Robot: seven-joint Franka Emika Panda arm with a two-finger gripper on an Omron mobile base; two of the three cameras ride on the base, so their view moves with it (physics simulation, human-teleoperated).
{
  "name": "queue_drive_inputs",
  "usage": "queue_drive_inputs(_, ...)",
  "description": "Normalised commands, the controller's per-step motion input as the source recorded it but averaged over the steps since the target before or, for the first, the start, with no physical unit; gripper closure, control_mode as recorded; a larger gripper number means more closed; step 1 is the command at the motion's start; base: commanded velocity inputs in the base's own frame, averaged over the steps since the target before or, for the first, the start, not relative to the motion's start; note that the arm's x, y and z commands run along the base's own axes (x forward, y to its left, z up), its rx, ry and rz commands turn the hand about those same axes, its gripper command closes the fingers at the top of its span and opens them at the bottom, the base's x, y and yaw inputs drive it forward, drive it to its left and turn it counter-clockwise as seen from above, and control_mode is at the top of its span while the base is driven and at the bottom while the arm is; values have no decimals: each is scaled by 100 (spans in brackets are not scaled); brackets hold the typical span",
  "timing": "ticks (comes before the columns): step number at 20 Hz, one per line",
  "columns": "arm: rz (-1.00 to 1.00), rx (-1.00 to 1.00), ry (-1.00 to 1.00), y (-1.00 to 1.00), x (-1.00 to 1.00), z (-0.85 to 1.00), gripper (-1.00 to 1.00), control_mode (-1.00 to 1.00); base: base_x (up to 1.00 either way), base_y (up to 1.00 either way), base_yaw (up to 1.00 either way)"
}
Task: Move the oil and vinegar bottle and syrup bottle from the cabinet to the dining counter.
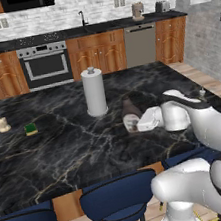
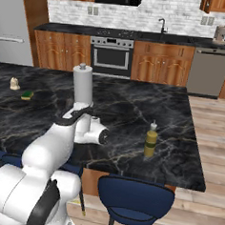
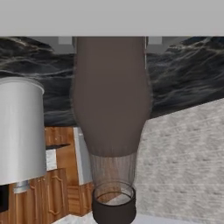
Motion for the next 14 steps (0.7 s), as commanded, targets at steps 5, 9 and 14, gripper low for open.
queue_drive_inputs(5, 3, 3, 0, 0, 58, -27, 100, -100, 0, 0, 0)
queue_drive_inputs(9, 4, 3, 0, 0, 41, -36, 100, -100, 0, 0, 0)
queue_drive_inputs(14, 3, 2, 0, 0, 22, -23, 100, -100, 0, 0, 0)
